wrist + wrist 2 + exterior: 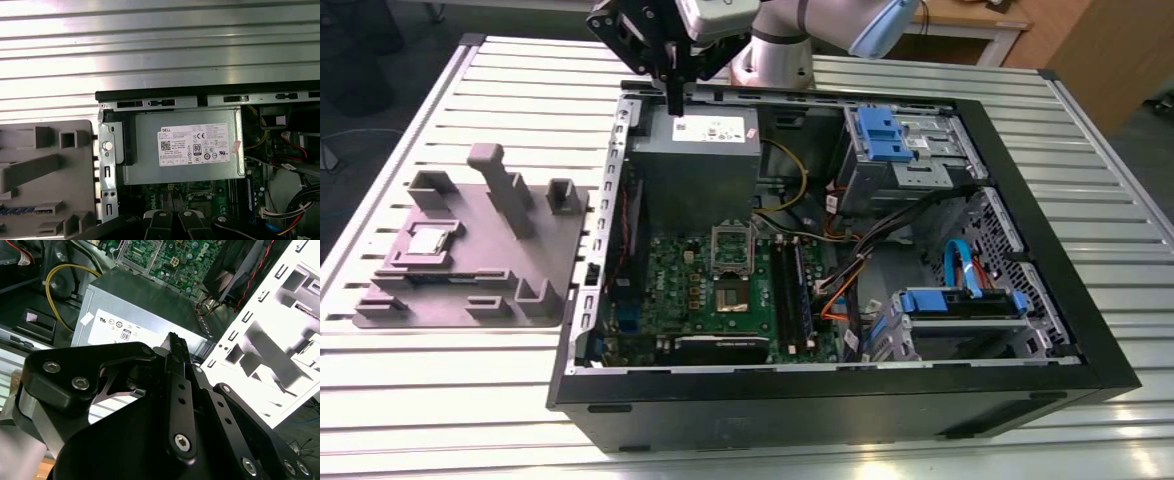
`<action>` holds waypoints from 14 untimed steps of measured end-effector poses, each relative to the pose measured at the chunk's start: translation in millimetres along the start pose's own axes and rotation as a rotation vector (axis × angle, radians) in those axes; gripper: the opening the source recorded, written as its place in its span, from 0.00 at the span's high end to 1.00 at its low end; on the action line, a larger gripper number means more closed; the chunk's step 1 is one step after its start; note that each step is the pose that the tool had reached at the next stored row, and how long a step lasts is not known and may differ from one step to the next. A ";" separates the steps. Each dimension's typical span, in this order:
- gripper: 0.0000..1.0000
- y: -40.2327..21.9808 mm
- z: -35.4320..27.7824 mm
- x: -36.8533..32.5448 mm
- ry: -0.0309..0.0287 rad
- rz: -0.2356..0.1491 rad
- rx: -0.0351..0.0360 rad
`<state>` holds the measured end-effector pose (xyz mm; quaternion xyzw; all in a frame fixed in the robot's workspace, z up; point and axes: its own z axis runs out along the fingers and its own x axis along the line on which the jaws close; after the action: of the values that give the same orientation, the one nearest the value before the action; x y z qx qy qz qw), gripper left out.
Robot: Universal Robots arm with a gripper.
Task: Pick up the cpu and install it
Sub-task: 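Reach for the cpu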
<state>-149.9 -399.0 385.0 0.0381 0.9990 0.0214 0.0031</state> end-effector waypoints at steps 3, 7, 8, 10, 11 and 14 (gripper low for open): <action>0.90 -0.1 0.0 1.1 0.0000 0.000 0.0000; 0.90 -0.3 -0.1 3.8 0.0000 0.000 0.0001; 0.90 -0.3 0.0 4.5 0.0000 0.000 0.0000; 0.90 -0.5 0.0 5.8 0.0000 0.000 0.0000; 0.90 -0.5 0.0 6.5 0.0000 0.000 0.0000; 0.90 -0.6 0.0 8.3 0.0000 0.000 0.0000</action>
<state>-158.3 -399.0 384.9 0.0381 0.9990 0.0213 0.0031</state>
